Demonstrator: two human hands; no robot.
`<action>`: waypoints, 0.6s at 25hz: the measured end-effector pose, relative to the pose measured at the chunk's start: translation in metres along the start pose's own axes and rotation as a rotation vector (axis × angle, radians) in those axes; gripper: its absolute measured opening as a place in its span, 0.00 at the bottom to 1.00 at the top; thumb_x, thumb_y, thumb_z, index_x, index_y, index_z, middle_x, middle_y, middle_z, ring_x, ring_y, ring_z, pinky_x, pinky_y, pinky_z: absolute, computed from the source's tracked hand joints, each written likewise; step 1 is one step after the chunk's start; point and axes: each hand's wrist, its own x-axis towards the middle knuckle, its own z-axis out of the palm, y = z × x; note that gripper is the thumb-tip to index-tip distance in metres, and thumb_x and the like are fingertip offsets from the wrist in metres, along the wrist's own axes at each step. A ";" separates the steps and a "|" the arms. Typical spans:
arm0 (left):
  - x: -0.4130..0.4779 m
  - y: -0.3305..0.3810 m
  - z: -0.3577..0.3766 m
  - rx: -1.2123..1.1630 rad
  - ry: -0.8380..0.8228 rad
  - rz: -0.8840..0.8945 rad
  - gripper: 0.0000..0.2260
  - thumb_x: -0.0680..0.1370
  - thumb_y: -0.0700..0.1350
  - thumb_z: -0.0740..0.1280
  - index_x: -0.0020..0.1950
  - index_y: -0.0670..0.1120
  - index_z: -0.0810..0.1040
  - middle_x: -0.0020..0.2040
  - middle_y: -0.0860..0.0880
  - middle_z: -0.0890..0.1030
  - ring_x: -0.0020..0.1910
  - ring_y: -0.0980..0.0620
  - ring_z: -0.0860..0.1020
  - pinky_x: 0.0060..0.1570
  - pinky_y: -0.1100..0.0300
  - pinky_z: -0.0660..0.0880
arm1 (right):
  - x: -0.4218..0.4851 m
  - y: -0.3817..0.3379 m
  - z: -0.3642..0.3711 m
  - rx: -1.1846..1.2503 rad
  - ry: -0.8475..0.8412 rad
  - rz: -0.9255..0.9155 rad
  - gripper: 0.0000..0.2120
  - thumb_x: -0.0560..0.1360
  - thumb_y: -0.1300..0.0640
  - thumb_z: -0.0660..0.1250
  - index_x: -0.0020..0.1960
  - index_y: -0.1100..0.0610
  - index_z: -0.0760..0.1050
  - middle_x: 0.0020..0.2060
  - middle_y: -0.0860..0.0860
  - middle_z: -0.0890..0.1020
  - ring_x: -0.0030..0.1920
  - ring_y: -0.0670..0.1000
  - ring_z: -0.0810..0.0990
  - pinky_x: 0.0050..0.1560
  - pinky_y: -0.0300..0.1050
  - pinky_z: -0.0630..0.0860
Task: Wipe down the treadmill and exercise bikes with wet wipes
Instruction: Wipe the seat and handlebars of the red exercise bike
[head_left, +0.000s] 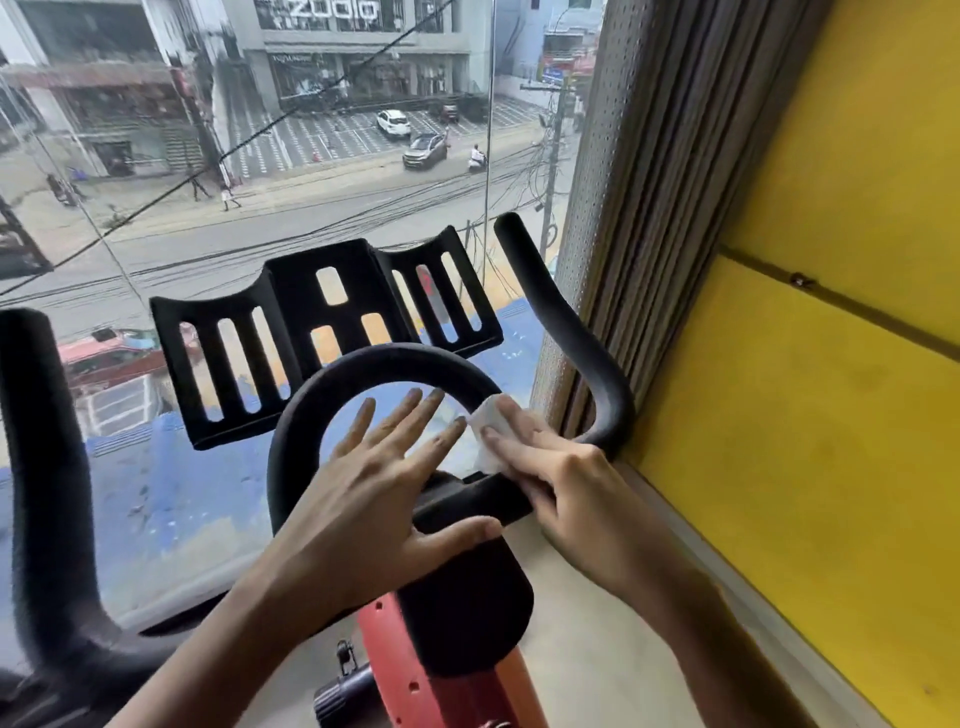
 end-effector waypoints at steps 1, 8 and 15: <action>-0.003 -0.002 0.000 0.020 0.022 -0.034 0.43 0.72 0.76 0.47 0.73 0.47 0.68 0.75 0.43 0.62 0.75 0.46 0.57 0.73 0.47 0.49 | -0.002 -0.003 0.011 -0.086 0.009 0.001 0.24 0.75 0.72 0.63 0.70 0.59 0.70 0.71 0.53 0.68 0.71 0.48 0.66 0.71 0.42 0.64; -0.030 -0.046 -0.015 0.042 0.150 -0.228 0.37 0.75 0.71 0.49 0.77 0.48 0.61 0.76 0.44 0.59 0.76 0.47 0.56 0.74 0.54 0.49 | 0.019 -0.036 0.006 0.057 0.191 -0.183 0.13 0.73 0.66 0.67 0.54 0.55 0.82 0.53 0.45 0.82 0.55 0.39 0.79 0.55 0.33 0.75; 0.018 -0.129 -0.042 -0.064 0.193 -0.334 0.48 0.68 0.77 0.40 0.78 0.46 0.49 0.77 0.51 0.47 0.76 0.57 0.45 0.70 0.67 0.37 | 0.186 -0.061 0.056 0.027 0.106 -0.353 0.20 0.75 0.74 0.60 0.66 0.63 0.74 0.64 0.56 0.75 0.69 0.42 0.64 0.70 0.33 0.57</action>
